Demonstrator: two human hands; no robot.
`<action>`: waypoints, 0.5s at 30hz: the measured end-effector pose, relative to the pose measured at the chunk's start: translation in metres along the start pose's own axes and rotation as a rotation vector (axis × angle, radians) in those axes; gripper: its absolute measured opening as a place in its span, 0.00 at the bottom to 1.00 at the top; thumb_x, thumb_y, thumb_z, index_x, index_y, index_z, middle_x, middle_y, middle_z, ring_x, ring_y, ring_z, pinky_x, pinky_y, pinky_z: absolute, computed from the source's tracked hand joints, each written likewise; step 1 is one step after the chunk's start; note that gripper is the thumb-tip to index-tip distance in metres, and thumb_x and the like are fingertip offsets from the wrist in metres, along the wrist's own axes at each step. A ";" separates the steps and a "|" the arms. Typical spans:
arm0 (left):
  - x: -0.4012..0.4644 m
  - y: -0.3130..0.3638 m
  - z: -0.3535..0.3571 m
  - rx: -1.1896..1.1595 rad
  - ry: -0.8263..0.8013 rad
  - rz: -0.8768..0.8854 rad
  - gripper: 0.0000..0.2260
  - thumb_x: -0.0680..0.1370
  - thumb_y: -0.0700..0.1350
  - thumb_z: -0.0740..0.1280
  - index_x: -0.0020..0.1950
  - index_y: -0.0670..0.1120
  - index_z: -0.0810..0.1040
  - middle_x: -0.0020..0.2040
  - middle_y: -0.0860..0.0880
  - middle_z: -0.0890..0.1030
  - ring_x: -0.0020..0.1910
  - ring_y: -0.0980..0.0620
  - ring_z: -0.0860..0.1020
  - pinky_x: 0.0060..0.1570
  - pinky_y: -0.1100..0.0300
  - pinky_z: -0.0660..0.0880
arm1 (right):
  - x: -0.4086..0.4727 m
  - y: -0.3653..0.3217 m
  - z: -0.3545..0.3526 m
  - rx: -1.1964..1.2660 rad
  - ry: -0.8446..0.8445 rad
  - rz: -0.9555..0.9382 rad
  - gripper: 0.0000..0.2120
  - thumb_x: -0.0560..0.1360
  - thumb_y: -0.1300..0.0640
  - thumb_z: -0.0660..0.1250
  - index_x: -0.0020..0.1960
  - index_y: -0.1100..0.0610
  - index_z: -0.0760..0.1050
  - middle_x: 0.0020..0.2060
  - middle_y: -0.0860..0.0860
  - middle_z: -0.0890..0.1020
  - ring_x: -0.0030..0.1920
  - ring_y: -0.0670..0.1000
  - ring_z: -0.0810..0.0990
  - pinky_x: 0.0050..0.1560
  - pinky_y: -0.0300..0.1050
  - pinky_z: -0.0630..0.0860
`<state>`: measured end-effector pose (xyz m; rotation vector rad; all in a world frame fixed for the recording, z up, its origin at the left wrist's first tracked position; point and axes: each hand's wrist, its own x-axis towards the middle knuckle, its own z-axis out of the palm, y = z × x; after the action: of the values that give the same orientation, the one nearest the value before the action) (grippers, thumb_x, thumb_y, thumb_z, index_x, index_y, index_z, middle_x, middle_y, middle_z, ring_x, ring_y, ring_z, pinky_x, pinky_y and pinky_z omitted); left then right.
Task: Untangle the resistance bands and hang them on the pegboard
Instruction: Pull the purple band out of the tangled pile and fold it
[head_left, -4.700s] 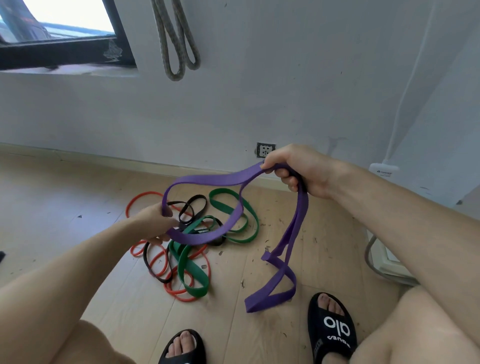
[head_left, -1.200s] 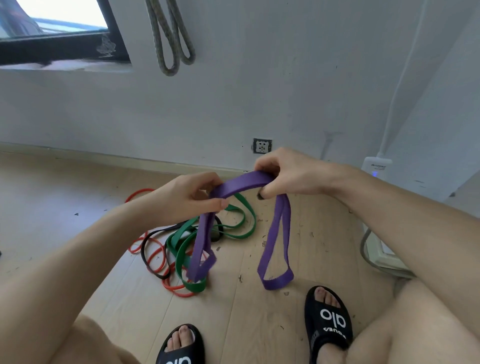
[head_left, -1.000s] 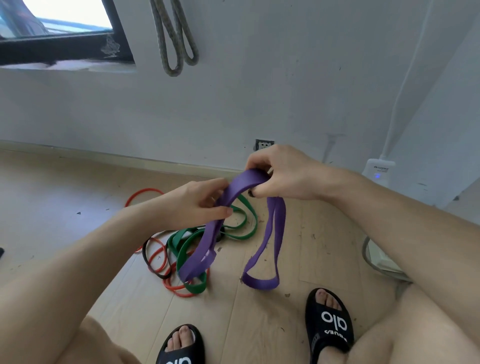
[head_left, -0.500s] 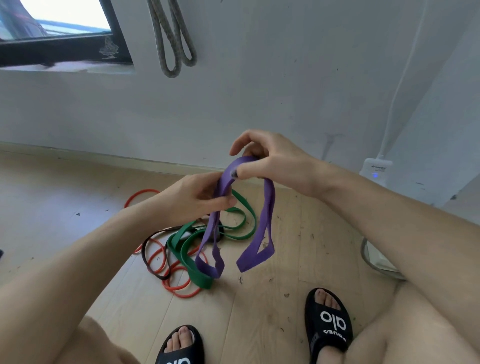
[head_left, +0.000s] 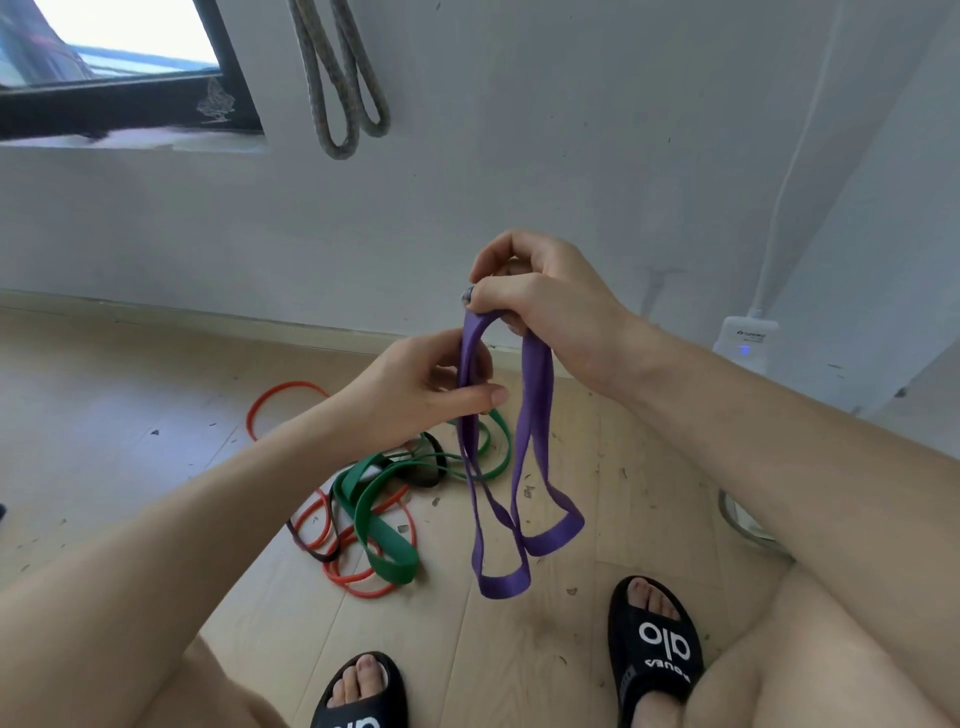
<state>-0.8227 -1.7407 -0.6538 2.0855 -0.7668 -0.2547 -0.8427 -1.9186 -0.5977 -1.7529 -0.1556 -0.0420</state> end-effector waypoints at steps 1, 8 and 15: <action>0.001 0.000 0.001 -0.004 0.002 -0.004 0.08 0.77 0.47 0.75 0.51 0.47 0.79 0.43 0.53 0.82 0.43 0.54 0.82 0.49 0.57 0.82 | 0.001 0.001 0.000 0.000 0.010 0.001 0.06 0.72 0.66 0.71 0.44 0.58 0.76 0.36 0.52 0.81 0.28 0.40 0.75 0.35 0.34 0.68; 0.006 -0.003 0.010 -0.076 0.035 -0.051 0.16 0.75 0.48 0.77 0.59 0.49 0.78 0.50 0.51 0.85 0.48 0.52 0.84 0.52 0.55 0.83 | 0.002 0.001 0.000 0.019 0.042 -0.004 0.06 0.73 0.65 0.73 0.44 0.58 0.76 0.35 0.54 0.82 0.34 0.45 0.79 0.37 0.36 0.72; 0.016 0.003 0.025 -0.137 0.042 -0.057 0.14 0.73 0.51 0.78 0.56 0.48 0.84 0.52 0.51 0.86 0.52 0.48 0.84 0.58 0.43 0.80 | 0.002 0.002 0.009 0.095 0.081 0.037 0.07 0.72 0.65 0.74 0.45 0.57 0.76 0.37 0.56 0.82 0.28 0.41 0.76 0.33 0.34 0.70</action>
<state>-0.8225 -1.7685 -0.6653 1.9790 -0.6478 -0.2861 -0.8408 -1.9096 -0.6010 -1.6563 -0.0653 -0.0779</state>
